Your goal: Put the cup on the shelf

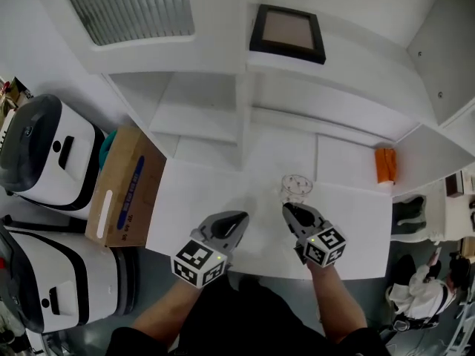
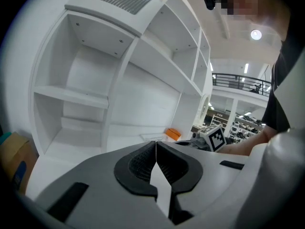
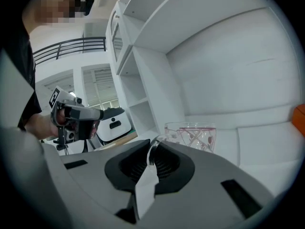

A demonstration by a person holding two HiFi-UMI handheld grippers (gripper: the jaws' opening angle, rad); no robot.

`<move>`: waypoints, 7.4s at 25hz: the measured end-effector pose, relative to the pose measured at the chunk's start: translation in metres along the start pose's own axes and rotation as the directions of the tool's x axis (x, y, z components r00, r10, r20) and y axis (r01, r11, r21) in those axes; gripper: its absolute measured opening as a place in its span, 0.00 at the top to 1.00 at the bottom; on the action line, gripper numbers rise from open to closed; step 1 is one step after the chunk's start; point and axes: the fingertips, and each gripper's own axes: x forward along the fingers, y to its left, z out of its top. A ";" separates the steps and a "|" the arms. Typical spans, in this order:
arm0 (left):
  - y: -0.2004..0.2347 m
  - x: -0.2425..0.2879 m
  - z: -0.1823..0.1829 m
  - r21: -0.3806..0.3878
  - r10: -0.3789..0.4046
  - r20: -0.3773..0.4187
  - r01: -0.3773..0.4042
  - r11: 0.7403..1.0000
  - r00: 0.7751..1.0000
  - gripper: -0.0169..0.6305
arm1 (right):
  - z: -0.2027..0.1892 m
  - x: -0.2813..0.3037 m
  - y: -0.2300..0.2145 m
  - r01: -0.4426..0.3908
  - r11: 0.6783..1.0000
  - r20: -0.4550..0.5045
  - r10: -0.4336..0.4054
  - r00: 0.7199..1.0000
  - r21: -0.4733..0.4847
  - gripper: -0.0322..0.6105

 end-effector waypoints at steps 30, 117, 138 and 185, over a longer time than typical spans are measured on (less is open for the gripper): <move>-0.011 -0.063 0.114 0.184 -0.219 0.036 0.209 0.960 0.975 0.95 | 0.236 -0.056 0.117 0.023 0.990 0.241 0.011 0.970 -0.139 0.91; -0.012 -0.056 0.129 0.117 -0.007 0.074 -0.002 0.993 0.997 0.95 | 0.441 -0.052 0.004 0.050 0.977 0.254 0.004 0.967 -0.207 0.91; -0.027 -0.044 0.125 0.122 -0.058 0.050 0.051 0.991 0.997 0.95 | 0.409 -0.065 0.003 0.063 0.981 0.194 -0.027 0.981 -0.182 0.90; -0.052 -0.035 0.146 0.190 -0.171 0.065 0.156 0.969 0.983 0.95 | 0.416 -0.074 -0.019 0.136 0.982 0.262 -0.099 0.960 -0.129 0.90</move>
